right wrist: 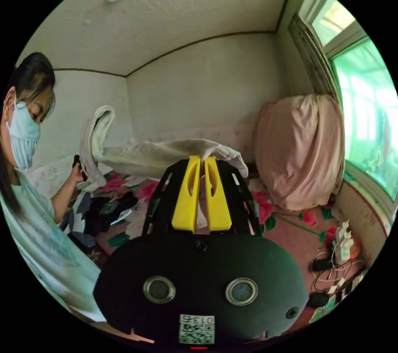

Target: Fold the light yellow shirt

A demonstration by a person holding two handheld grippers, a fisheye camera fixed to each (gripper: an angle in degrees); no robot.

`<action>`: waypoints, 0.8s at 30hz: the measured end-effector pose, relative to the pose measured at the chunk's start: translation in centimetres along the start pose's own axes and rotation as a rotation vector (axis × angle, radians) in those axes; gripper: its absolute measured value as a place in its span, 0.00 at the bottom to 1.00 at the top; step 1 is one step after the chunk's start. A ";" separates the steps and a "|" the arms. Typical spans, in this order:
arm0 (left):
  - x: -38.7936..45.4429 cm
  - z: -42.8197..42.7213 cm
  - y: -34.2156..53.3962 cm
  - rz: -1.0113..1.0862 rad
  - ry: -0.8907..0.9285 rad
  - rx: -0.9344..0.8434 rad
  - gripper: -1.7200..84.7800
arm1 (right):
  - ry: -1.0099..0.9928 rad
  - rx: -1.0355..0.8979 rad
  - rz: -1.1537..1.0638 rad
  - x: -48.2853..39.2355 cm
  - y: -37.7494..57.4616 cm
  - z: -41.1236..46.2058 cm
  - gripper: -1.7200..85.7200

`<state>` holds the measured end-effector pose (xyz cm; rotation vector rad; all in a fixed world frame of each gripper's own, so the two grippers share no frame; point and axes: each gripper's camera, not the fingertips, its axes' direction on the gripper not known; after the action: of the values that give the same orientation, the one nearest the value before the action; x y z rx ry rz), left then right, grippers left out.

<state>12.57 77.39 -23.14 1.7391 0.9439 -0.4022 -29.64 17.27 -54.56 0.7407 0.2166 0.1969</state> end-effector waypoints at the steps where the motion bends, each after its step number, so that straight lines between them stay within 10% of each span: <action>1: -0.9 -1.1 2.4 -0.071 -0.036 -0.043 0.02 | -0.026 -0.050 0.021 0.3 2.0 -0.3 0.04; 11: -14.2 -17.2 35.6 -1.068 -0.588 -0.139 0.02 | 0.085 -1.006 0.571 0.6 34.9 9.2 0.05; 15: -12.2 -18.8 37.5 -1.075 -0.606 -0.080 0.03 | 0.140 -1.163 0.668 0.2 40.1 8.1 0.07; 24: -10.9 1.0 35.8 -0.728 -0.515 -0.805 0.22 | 0.233 -0.940 0.742 4.7 35.7 4.6 0.12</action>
<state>32.97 67.88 6.77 0.4877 1.1156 -0.7605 -27.55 41.27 -27.39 -0.1775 0.0408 1.0158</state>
